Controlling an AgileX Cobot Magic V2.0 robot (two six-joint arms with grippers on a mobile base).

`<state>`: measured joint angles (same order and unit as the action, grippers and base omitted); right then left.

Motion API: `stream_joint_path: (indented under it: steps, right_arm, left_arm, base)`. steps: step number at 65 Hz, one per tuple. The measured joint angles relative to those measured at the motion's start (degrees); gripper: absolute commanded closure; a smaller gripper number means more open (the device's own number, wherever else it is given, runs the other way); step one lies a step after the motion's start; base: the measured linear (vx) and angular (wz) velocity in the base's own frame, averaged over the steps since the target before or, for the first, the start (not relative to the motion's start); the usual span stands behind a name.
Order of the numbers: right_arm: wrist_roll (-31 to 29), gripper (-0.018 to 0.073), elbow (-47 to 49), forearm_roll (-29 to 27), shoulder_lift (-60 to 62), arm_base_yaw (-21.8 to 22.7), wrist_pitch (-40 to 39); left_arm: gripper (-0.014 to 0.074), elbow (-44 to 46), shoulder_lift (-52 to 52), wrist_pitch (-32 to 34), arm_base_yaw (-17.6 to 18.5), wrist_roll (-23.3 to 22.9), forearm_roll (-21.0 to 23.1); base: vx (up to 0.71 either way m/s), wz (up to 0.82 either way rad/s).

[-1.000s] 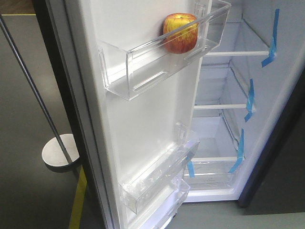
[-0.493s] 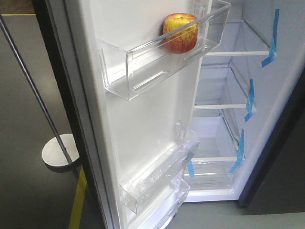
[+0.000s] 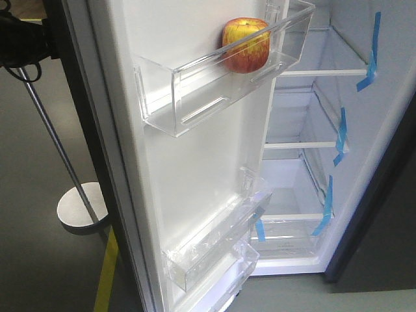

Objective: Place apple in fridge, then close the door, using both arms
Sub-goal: 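Push the refrigerator door closed with the left gripper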

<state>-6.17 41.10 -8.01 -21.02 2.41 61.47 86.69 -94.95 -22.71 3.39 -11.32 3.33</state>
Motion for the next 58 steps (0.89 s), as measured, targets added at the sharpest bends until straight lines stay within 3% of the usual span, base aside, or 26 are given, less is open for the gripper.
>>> stream_joint_path:
  steps: [44, 50, 58]
  right_arm:
    - [0.0, 0.0106, 0.0, 0.05, 0.0, 0.0, 0.02]
    - [0.0, 0.0106, 0.0, 0.05, 0.0, 0.0, 0.07]
    - [0.0, 0.0106, 0.0, 0.05, 0.0, 0.0, 0.07]
  left_arm:
    - [0.0003, 3.92, -3.56, -4.14, 11.83, 9.29, 1.14]
    - [0.0003, 3.92, -3.56, -5.18, 14.84, 11.96, 3.54]
    - [0.0003, 3.92, -3.56, -6.06, 19.71, 17.46, 10.34]
  base:
    - [0.0, 0.0]
    - [0.0, 0.0]
    - [0.0, 0.0]
